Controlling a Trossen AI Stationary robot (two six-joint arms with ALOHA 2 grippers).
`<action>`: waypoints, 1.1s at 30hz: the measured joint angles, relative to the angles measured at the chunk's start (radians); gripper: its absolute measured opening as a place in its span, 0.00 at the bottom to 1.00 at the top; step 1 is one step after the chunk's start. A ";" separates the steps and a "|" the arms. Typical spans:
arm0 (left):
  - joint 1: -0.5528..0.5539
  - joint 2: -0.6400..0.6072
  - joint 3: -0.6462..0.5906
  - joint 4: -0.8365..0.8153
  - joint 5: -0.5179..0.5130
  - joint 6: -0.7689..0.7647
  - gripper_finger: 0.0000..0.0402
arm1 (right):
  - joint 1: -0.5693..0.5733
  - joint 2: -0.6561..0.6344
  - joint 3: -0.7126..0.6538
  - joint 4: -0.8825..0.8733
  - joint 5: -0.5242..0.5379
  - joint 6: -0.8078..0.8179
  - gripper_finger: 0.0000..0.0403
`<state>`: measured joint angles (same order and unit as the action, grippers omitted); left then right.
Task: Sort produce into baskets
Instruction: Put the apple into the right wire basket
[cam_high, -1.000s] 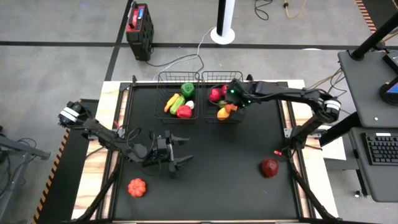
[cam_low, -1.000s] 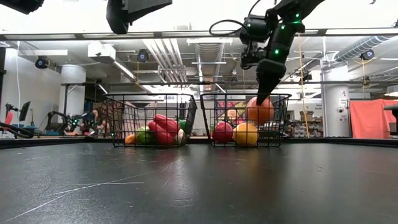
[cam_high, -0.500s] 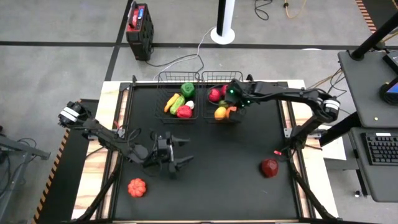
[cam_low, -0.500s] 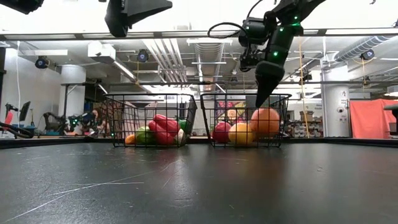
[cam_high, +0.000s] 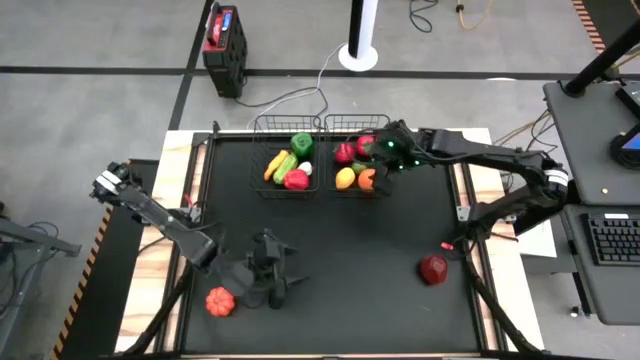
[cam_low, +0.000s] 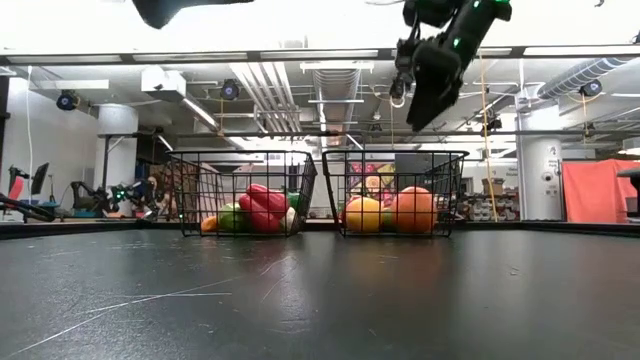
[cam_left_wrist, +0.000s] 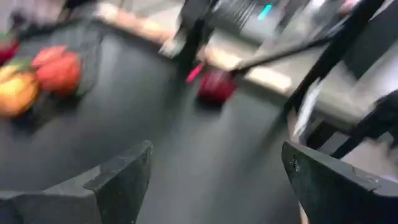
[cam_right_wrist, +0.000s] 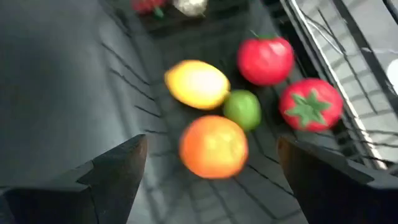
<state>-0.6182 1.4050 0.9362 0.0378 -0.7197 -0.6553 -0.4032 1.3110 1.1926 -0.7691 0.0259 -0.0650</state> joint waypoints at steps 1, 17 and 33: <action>-0.006 0.007 0.053 -0.137 0.000 -0.066 0.84 | 0.016 -0.012 -0.001 0.006 -0.007 0.014 0.86; -0.108 0.336 0.683 -1.300 0.010 -0.482 0.84 | 0.424 -0.055 -0.006 -0.245 -0.102 0.382 0.82; -0.108 0.462 0.809 -1.501 -0.114 -0.428 0.83 | 0.851 -0.084 -0.025 -0.590 -0.162 1.134 0.81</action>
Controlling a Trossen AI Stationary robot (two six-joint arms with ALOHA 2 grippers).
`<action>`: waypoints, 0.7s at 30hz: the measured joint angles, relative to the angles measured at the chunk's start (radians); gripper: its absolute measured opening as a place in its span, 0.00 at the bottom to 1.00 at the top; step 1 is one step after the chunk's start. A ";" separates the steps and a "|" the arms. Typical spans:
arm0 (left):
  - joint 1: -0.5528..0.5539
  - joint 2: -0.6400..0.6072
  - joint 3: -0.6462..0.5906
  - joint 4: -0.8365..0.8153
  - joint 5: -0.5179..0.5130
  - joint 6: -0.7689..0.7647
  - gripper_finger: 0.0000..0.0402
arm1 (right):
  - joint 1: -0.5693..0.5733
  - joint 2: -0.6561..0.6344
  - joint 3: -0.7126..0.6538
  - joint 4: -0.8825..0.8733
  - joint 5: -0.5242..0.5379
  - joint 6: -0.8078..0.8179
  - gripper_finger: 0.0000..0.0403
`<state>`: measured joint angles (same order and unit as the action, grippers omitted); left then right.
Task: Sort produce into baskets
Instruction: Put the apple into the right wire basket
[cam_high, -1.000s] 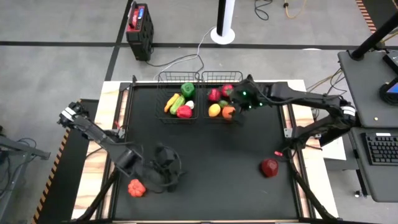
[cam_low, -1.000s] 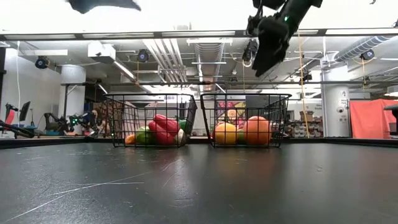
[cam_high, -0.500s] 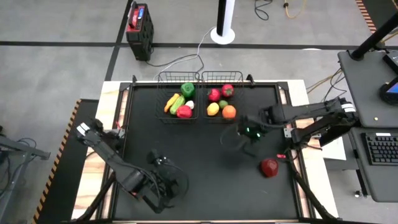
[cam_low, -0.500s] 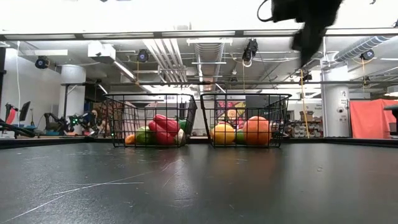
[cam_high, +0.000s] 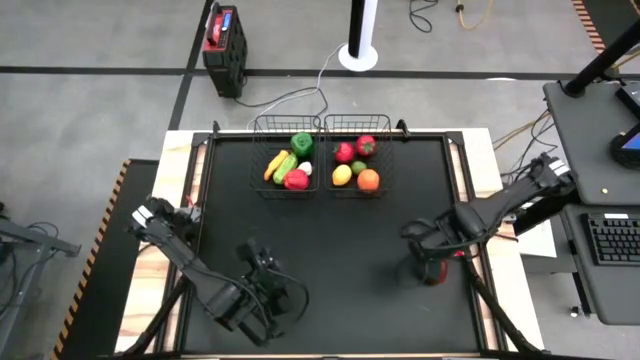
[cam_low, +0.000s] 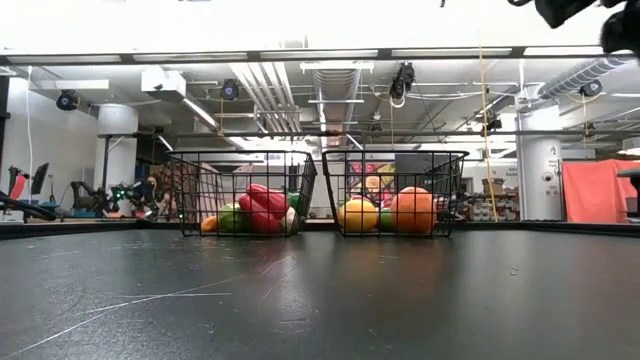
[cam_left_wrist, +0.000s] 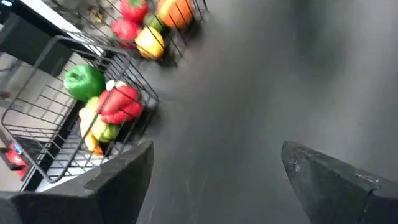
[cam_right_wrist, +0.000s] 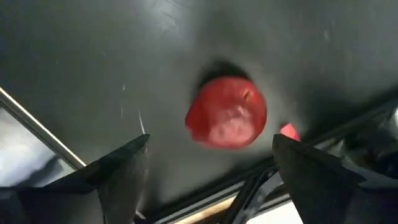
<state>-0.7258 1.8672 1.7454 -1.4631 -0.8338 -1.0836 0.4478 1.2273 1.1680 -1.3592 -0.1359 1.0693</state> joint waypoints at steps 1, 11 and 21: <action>0.000 0.000 -0.005 0.000 0.022 0.020 0.83 | 0.015 -0.005 -0.002 -0.003 -0.001 0.042 0.81; 0.002 -0.012 -0.015 -0.110 0.004 0.036 0.79 | 0.145 -0.057 -0.064 -0.032 -0.050 0.373 0.82; 0.009 -0.181 -0.212 -0.091 -0.091 -0.020 0.78 | 0.148 -0.053 -0.182 0.076 -0.011 0.469 0.90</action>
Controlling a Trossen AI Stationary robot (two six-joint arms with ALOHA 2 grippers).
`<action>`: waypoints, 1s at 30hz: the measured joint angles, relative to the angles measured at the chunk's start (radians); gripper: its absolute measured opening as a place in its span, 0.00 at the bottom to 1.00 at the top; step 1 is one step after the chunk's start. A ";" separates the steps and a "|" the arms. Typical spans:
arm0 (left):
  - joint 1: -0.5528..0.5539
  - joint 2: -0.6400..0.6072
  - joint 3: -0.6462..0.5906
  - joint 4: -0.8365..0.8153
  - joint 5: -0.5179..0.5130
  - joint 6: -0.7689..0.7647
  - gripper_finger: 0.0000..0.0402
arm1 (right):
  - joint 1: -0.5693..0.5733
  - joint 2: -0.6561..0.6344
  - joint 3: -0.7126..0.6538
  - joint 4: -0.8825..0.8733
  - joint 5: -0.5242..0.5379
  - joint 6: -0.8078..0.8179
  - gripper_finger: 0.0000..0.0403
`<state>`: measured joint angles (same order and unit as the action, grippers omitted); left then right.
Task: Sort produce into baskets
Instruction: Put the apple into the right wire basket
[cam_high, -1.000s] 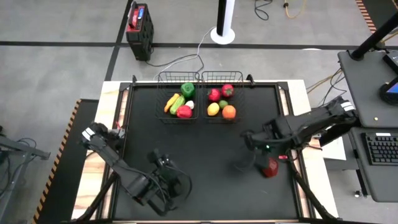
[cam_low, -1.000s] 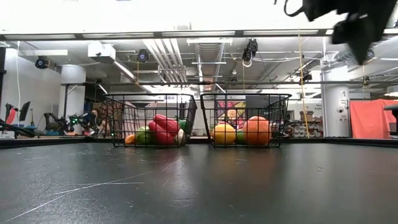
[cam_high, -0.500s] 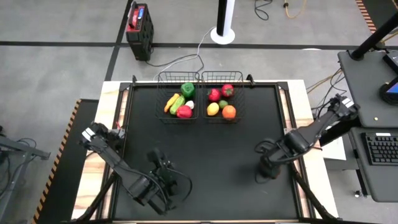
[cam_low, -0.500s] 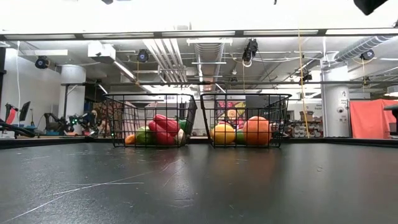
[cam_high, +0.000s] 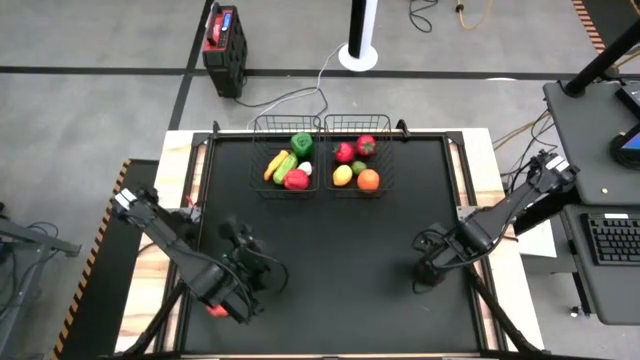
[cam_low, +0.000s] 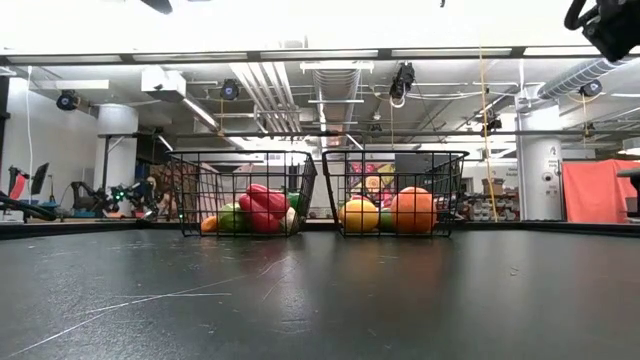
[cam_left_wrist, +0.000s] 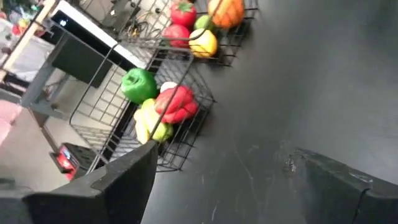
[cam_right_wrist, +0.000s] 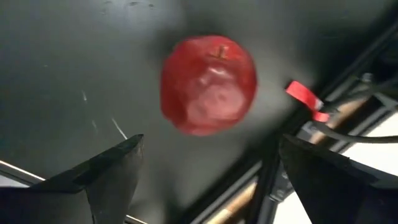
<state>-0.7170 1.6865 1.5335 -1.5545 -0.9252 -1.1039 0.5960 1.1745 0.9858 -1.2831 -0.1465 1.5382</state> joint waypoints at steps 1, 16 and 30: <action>0.001 -0.024 -0.027 0.006 -0.003 -0.017 0.78 | 0.001 0.001 -0.010 0.020 0.000 0.007 0.90; 0.001 -0.239 -0.344 0.250 -0.037 -0.062 0.78 | 0.002 0.004 -0.112 0.130 0.018 0.096 0.90; 0.001 -0.259 -0.392 0.297 -0.048 -0.063 0.78 | 0.002 0.006 -0.200 0.236 0.019 0.128 0.90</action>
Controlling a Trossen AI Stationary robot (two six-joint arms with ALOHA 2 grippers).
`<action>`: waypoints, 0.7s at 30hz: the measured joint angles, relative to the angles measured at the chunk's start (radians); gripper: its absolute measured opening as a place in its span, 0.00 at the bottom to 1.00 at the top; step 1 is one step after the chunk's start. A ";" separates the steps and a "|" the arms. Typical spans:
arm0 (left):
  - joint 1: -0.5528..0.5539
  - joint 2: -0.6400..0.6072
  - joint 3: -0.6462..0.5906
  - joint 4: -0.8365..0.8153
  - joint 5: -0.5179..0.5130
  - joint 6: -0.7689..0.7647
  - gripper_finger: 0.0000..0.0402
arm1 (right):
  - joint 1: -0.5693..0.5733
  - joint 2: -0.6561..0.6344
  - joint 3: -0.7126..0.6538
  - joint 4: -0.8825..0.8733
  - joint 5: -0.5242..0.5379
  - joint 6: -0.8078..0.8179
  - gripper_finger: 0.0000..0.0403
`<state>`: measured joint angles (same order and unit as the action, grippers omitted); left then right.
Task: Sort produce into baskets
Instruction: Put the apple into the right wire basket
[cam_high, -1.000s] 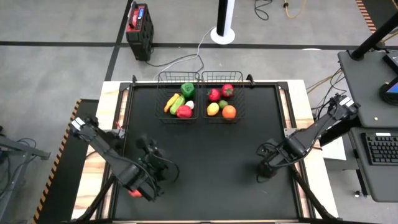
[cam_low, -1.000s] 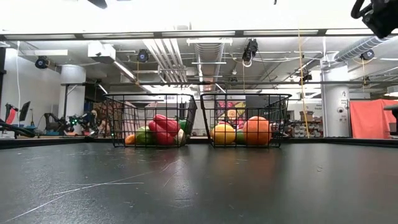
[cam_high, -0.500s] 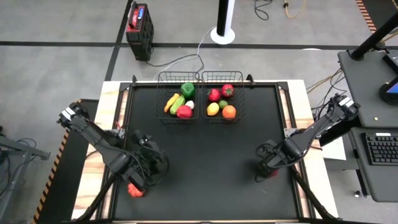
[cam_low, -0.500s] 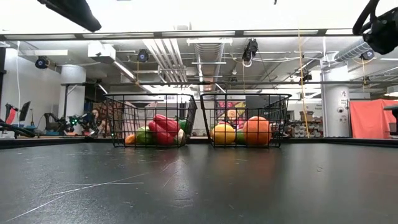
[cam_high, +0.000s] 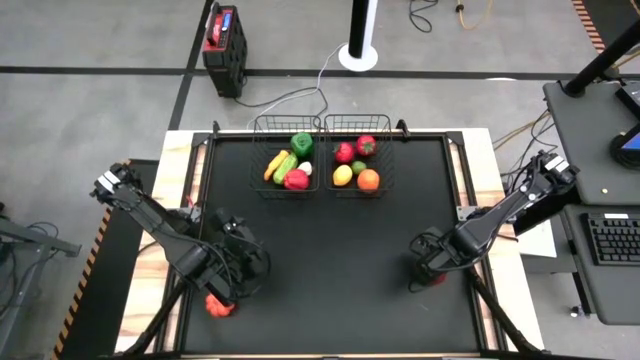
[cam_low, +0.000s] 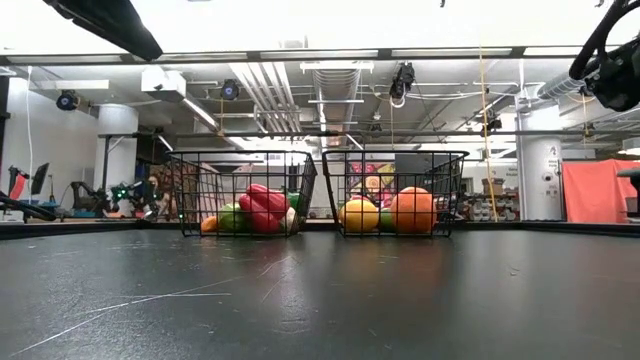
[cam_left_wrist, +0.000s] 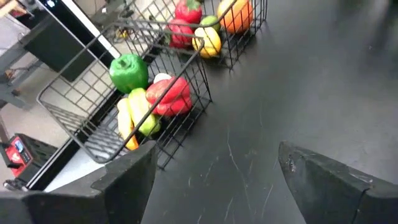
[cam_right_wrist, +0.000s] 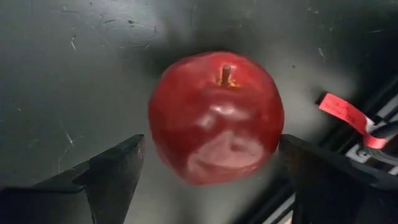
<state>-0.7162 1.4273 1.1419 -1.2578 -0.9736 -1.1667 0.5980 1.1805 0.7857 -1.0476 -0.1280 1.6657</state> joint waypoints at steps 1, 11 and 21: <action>0.000 0.002 0.002 0.002 -0.007 0.000 0.78 | 0.000 0.000 -0.006 0.010 0.000 0.000 0.90; 0.000 0.005 0.002 0.007 -0.015 0.001 0.78 | 0.000 0.000 -0.069 0.101 0.026 -0.016 0.90; 0.000 0.005 0.002 0.016 -0.020 0.001 0.78 | 0.000 -0.003 -0.087 0.128 0.028 -0.054 0.82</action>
<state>-0.7162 1.4322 1.1439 -1.2413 -0.9937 -1.1660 0.5976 1.1778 0.6983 -0.9197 -0.1000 1.6118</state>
